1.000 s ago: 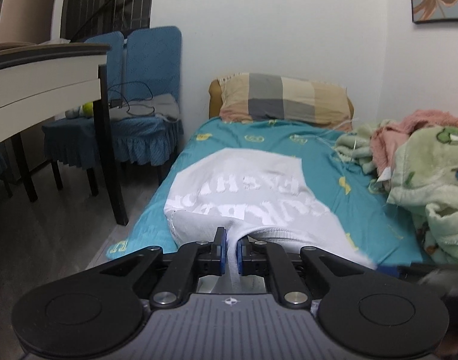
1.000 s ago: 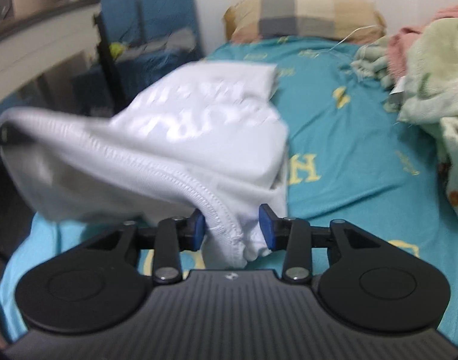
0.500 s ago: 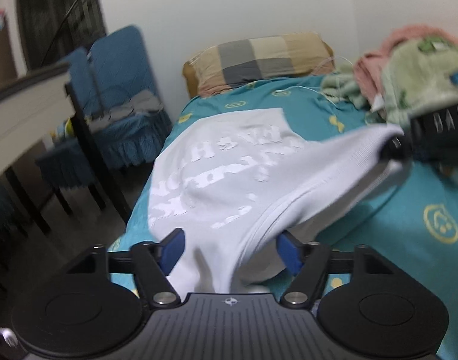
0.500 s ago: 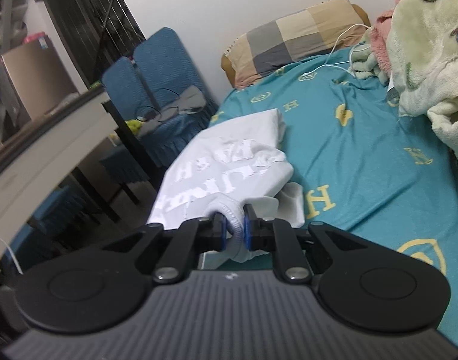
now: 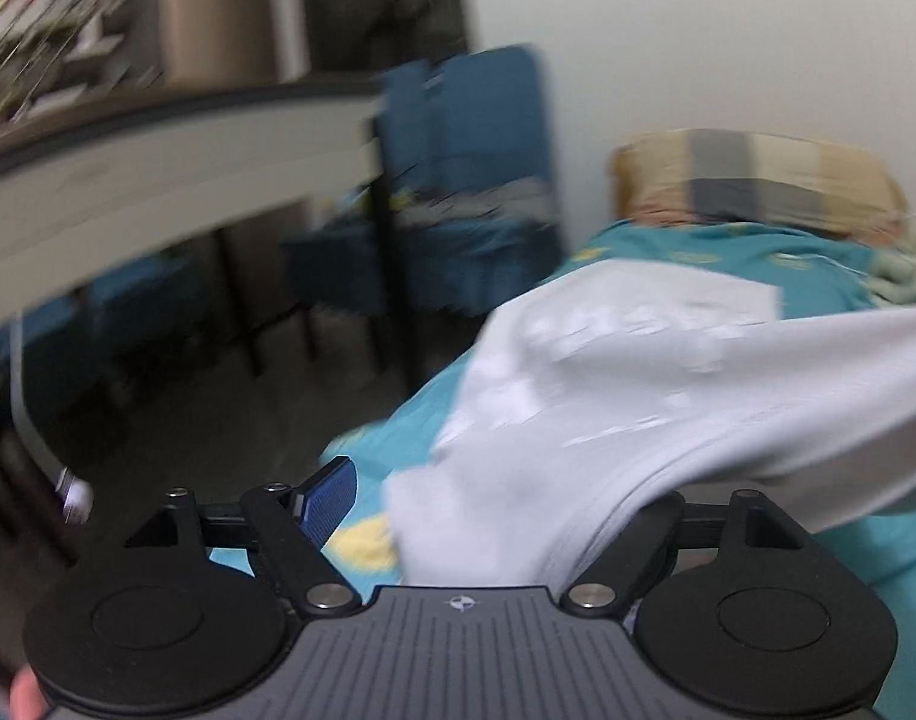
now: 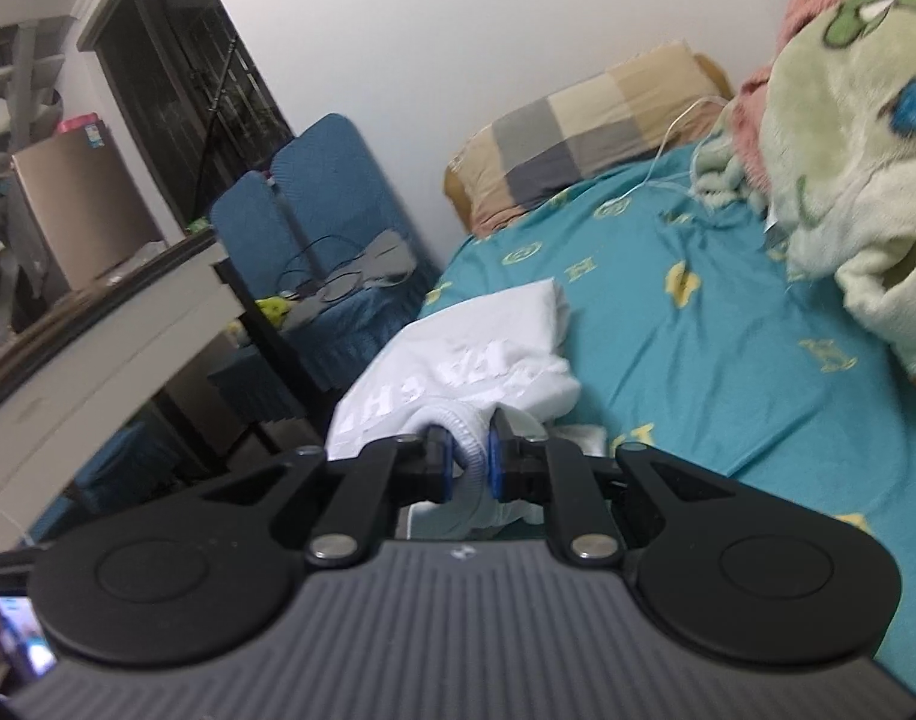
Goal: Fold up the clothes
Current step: 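Lift the T-shirt with both grippers and shake it open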
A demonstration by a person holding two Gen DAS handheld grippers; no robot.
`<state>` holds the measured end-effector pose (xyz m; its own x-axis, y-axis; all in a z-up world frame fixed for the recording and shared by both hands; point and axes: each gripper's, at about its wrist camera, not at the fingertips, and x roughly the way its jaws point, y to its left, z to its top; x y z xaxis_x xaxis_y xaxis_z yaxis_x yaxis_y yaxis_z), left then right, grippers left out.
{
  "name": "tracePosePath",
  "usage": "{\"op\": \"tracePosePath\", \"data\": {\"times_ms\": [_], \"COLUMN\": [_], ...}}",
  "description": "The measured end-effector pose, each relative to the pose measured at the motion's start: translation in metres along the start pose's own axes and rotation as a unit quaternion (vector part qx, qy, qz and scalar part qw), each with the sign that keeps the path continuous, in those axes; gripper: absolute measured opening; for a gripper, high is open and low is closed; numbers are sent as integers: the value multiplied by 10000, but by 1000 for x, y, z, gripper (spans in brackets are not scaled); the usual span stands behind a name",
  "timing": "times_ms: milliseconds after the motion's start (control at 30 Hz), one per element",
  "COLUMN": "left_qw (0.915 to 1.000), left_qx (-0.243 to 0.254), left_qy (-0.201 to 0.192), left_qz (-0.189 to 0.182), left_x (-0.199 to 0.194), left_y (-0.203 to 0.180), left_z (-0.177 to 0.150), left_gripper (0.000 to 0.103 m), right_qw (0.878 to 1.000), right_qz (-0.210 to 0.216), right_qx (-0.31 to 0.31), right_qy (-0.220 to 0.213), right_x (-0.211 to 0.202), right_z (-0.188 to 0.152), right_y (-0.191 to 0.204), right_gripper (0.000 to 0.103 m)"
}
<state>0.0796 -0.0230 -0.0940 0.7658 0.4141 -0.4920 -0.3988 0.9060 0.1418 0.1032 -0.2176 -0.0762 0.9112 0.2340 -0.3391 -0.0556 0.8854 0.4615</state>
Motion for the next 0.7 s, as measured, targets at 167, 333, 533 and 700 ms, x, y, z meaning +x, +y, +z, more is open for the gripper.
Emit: {"op": "tracePosePath", "data": {"times_ms": [167,333,533,700], "left_qw": [9982,9961,9950,9934], "left_qx": [-196,-216,-439,-537], "left_qy": [546,829,832,986], "left_qz": [177,216,345,238], "left_x": [-7,-17,-3,8], "left_y": [21,38,46,48], "left_z": [-12,-24,-15,-10], "left_gripper": [82,85,82,75], "right_qw": [9993,9956,9865,9808], "right_qz": [-345,-808,-1288,-1464], "right_qx": [-102,-463,-957,-855], "right_qy": [-118,-107,326,960], "right_x": [-2,2,15,28], "right_z": [0,-6,-22,-36], "right_y": [-1,4,6,-6], "right_gripper": [15,15,15,16]}}
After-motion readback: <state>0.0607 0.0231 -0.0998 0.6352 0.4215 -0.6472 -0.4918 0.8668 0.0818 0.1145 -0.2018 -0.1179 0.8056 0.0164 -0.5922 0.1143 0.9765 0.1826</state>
